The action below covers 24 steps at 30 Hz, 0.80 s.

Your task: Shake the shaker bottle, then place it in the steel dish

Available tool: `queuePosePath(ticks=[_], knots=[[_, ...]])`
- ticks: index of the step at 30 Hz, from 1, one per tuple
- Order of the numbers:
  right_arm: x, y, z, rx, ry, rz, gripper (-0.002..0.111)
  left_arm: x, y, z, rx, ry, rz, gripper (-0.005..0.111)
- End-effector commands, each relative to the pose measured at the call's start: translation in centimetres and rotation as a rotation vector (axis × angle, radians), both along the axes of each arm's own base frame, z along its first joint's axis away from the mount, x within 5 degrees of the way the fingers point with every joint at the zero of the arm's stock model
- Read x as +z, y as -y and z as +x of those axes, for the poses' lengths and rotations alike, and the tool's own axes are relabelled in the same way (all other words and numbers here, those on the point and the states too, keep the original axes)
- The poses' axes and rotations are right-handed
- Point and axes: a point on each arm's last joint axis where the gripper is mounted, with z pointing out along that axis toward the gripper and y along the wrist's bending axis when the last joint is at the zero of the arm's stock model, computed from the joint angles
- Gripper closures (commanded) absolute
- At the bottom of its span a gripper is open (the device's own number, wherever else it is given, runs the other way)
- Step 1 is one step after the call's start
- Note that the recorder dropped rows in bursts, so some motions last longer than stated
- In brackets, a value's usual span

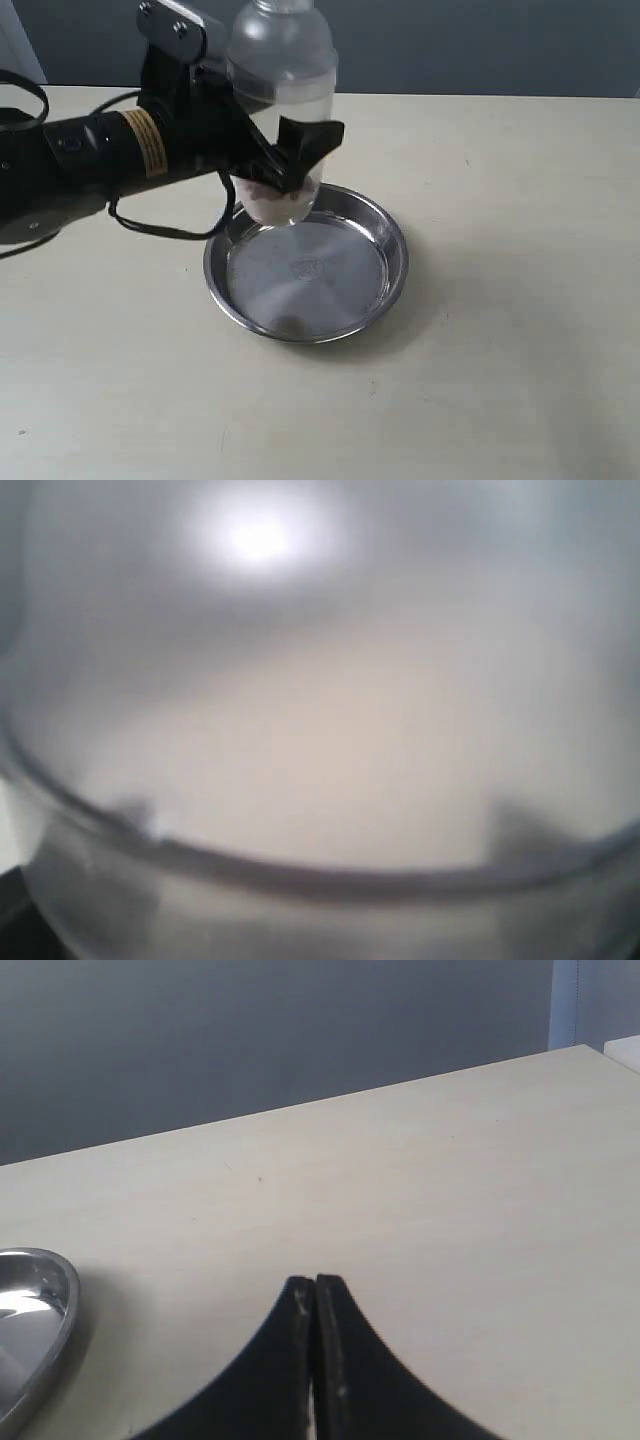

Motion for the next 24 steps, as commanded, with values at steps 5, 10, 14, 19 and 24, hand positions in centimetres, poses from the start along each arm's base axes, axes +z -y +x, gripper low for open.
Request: queuePosePath(ticks=[5, 10, 14, 19, 24], knots=[[0.0, 0.0, 0.0, 0.001, 0.013, -0.002, 0.109, 0.6, 1.2, -2.2, -0.003, 0.061, 0.071, 0.106], [0.0, 0.0, 0.0, 0.001, 0.013, -0.002, 0.109, 0.6, 1.9, -3.3, -0.004, 0.031, 0.187, 0.106], [0.0, 0.0, 0.0, 0.001, 0.013, -0.002, 0.109, 0.6, 0.9, -2.5, 0.163, -0.051, 0.072, 0.106], [0.0, 0.0, 0.0, 0.0, 0.013, -0.003, 0.109, 0.9, -1.2, -1.8, 0.379, -0.11, -0.023, 0.106], [0.0, 0.0, 0.0, 0.001, 0.013, -0.001, 0.109, 1.1, 4.3, -5.7, -0.076, 0.069, 0.283, 0.106]])
